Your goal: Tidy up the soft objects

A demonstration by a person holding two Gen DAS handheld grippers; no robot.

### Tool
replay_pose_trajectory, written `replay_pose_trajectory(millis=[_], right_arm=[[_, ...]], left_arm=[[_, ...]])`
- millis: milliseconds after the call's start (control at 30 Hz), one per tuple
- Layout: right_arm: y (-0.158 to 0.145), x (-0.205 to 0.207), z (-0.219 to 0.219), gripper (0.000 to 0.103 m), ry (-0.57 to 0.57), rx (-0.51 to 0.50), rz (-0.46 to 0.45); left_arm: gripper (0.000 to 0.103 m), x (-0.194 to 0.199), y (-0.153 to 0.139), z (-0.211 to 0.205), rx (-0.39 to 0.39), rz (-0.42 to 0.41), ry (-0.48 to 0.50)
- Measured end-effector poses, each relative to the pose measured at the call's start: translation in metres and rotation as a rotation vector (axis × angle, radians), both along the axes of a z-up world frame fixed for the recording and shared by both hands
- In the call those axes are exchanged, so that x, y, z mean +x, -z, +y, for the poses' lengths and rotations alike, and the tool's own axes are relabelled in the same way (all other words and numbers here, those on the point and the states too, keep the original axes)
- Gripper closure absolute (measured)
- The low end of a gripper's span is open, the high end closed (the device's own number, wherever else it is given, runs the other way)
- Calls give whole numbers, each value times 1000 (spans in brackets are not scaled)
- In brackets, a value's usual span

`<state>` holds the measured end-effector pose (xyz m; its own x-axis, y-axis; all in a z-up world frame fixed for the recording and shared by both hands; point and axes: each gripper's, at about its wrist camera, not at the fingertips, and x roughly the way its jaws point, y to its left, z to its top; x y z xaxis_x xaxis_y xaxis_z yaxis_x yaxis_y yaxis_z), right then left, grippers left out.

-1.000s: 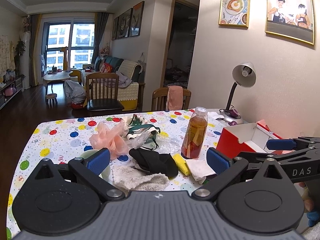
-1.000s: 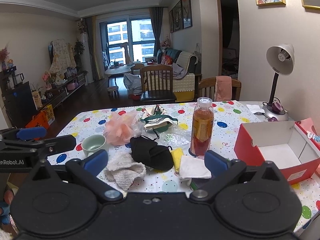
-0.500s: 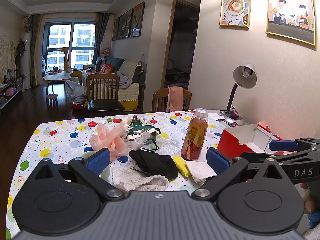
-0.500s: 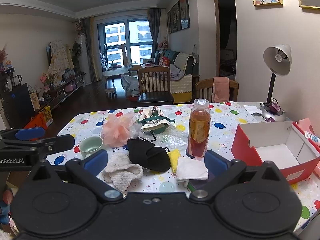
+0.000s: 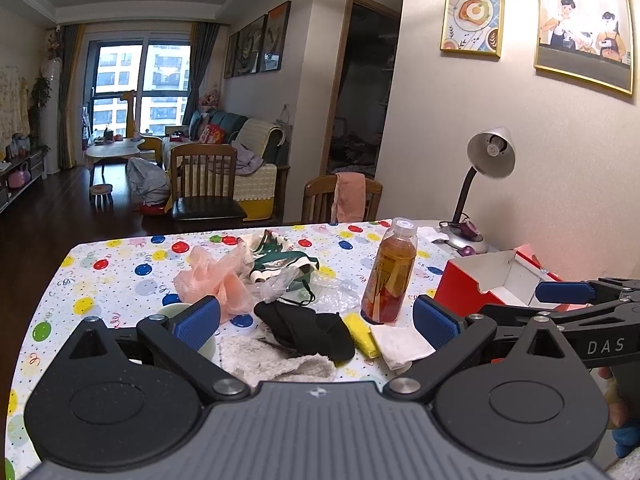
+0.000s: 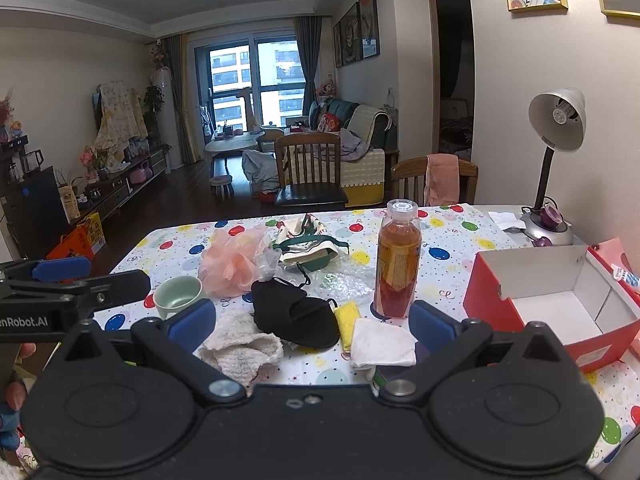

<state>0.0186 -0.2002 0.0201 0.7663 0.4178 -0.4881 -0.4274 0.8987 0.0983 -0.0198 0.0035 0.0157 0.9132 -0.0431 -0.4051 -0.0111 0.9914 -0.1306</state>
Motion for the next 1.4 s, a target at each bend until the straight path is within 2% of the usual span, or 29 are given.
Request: replay_pose_trajectory(millis=[333,600,800,933,1167,1400], right_arm=[[1,4,0,0,-3,-1,0],[2,10,0,0,-10,3,3],[3,34,-5,0,12,21,-10],[17,54,-6,0,10,5,4],[59,82,-5,3,-34,-100,106],[94,107,4,7,-86,-180,182]], left_arm=[[0,26,2,-3,24,11,8],[0,47,6,-3,10,15,21],[0,60,9,3,17,-9,-21],[0,69,21,10,37,-10,-43],[0,97,59,13,44,134,-36],[0,125,106,1,104,278,48]])
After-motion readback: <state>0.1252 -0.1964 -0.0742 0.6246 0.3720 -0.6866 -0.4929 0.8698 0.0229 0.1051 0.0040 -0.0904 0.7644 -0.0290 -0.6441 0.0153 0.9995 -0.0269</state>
